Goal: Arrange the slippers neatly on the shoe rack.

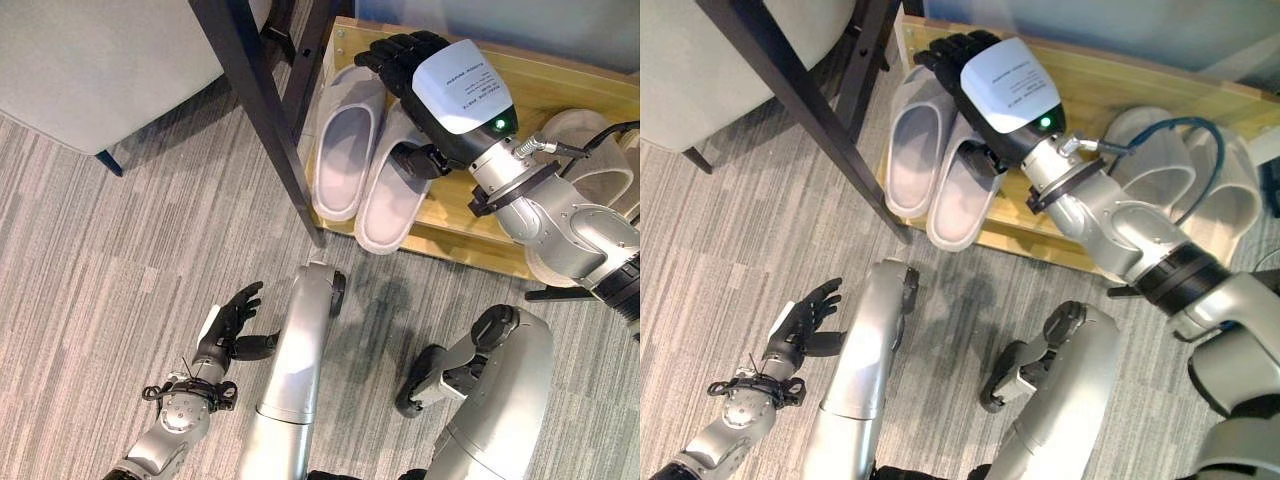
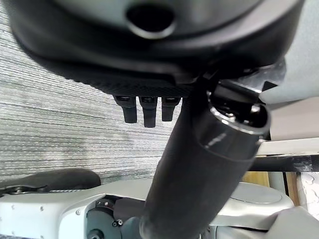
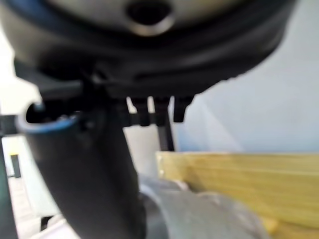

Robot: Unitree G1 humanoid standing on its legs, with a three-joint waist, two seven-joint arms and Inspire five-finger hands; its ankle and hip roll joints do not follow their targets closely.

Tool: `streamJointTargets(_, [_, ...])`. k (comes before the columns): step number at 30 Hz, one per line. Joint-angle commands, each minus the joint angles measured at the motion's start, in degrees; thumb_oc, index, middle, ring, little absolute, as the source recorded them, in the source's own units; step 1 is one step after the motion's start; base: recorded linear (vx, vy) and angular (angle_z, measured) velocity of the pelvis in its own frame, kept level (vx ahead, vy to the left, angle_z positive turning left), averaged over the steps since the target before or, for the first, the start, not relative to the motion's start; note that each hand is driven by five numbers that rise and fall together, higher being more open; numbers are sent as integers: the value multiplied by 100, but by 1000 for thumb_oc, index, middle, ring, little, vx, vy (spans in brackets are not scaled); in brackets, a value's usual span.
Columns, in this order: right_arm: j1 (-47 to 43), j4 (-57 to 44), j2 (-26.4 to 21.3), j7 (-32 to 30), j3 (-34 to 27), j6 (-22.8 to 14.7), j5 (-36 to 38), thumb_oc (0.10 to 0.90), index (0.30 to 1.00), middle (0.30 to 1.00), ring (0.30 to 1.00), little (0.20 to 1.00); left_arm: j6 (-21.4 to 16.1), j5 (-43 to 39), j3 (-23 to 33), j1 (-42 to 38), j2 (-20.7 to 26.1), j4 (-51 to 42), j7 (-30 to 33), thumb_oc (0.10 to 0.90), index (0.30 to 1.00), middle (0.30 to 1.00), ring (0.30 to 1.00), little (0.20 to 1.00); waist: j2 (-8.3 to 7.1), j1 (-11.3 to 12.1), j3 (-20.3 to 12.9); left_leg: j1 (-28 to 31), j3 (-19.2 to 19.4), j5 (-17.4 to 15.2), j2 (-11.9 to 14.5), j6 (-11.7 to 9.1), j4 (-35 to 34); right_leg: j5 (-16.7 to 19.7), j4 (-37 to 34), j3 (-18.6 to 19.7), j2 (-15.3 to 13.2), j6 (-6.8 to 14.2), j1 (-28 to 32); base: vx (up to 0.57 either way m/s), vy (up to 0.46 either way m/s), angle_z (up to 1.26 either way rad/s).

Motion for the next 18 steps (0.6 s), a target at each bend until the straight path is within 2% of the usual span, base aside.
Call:
streamJointTargets(1, [-1077,161,-63,-488,-100,113,-264,800,900,900,900,900,-324,166,131,181,20,-573,36,800,900,900,900,900,-6,333,-209,-299,98,-288,56,-57,-483,-106,549,-59,-19,-511,96,0,0,0])
streamJointTargets(5, [-1189,662,104,-758,-83,408,-688,800,900,900,900,900,-351,185,66,140,3,-538,58,800,900,900,900,900,37,346,-209,-299,92,-279,38,-55,-499,-115,549,-76,-13,-521,109,0,0,0])
streamJointTargets(9, [-1178,1028,354,-1071,-315,706,-1062,800,900,900,900,900,-380,241,0,64,-47,-487,101,800,900,900,900,900,92,363,-209,-299,73,-254,-6,-61,-532,-119,532,-117,-22,-531,151,0,0,0])
streamJointTargets(12, [-1150,1053,429,-1171,-439,804,-1198,800,900,900,900,900,-392,281,-23,2,-58,-459,129,800,900,900,900,900,114,374,-209,-299,54,-239,-28,-66,-548,-126,522,-139,-36,-538,170,0,0,0])
streamJointTargets(18, [-907,781,471,-1187,-775,767,-1151,800,900,900,900,900,-415,305,-2,-16,-108,-436,149,800,900,900,900,900,104,351,-209,-299,44,-226,-48,-81,-567,-102,511,-163,-43,-532,204,0,0,0])
